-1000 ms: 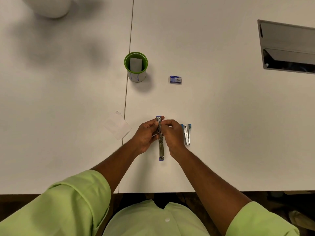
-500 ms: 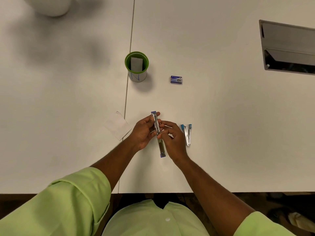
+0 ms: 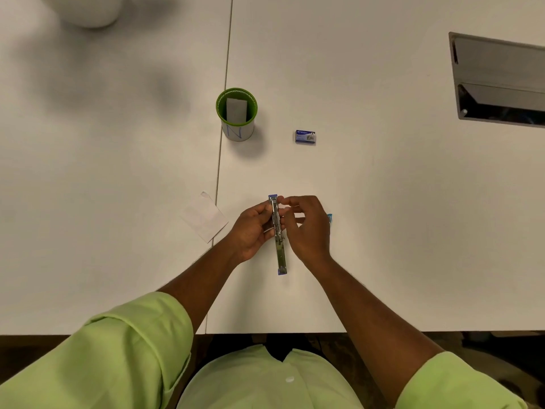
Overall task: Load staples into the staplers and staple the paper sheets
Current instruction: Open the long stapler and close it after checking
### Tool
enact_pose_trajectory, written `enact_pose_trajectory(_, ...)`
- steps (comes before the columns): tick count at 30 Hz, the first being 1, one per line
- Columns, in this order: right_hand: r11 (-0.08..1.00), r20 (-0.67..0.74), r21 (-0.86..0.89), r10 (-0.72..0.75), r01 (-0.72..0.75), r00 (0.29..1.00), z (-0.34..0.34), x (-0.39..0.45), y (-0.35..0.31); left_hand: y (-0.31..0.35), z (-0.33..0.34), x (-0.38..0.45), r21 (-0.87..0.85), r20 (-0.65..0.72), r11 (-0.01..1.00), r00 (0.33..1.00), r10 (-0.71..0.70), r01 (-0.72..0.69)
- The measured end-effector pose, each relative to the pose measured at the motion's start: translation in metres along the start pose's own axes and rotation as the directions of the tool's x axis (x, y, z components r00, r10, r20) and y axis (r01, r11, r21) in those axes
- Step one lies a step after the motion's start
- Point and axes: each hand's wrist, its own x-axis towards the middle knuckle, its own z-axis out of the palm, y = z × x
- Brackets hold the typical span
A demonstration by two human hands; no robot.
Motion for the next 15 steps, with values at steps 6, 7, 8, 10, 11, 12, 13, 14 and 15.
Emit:
enact_pose_trajectory(6, 0.941, 0.067, -0.271, -0.193, 0.204, 0.979, 0.000, 0.000, 0.002, -0.001, 0.002, -0.001, -0.006, 0.004, 1.000, 1.000, 0.009, -0.009)
enact_pose_trajectory(7, 0.931, 0.080, -0.294, -0.200, 0.215, 0.976, 0.000, -0.001, 0.002, 0.000, 0.002, -0.002, -0.005, 0.005, 1.000, 1.000, 0.010, -0.010)
enact_pose_trajectory(8, 0.919, 0.097, -0.322, -0.208, 0.228, 0.973, 0.000, -0.002, 0.002, 0.001, 0.001, -0.002, -0.003, 0.001, 1.000, 1.000, 0.008, -0.008)
enact_pose_trajectory(10, 0.893, 0.131, -0.376, -0.214, 0.248, 0.968, 0.000, -0.004, 0.002, 0.001, 0.001, -0.002, 0.005, -0.005, 1.000, 1.000, 0.006, -0.006)
enact_pose_trajectory(11, 0.885, 0.143, -0.391, -0.211, 0.251, 0.967, 0.001, -0.005, 0.003, 0.001, 0.001, -0.002, 0.010, -0.003, 1.000, 1.000, 0.004, -0.004)
enact_pose_trajectory(12, 0.881, 0.149, -0.399, -0.211, 0.254, 0.966, 0.001, -0.006, 0.003, 0.001, 0.001, -0.003, 0.013, -0.001, 1.000, 1.000, 0.001, -0.001)
enact_pose_trajectory(13, 0.876, 0.152, -0.408, -0.214, 0.258, 0.965, 0.001, -0.007, 0.003, 0.001, 0.001, -0.003, 0.012, -0.001, 1.000, 1.000, -0.002, 0.002)
enact_pose_trajectory(14, 0.868, 0.151, -0.420, -0.219, 0.263, 0.964, 0.001, -0.008, 0.003, 0.001, 0.001, -0.004, 0.012, -0.003, 1.000, 1.000, -0.004, 0.004)
enact_pose_trajectory(15, 0.861, 0.149, -0.435, -0.221, 0.265, 0.964, 0.002, -0.009, 0.004, 0.000, 0.001, -0.004, 0.012, -0.004, 1.000, 1.000, -0.005, 0.005)
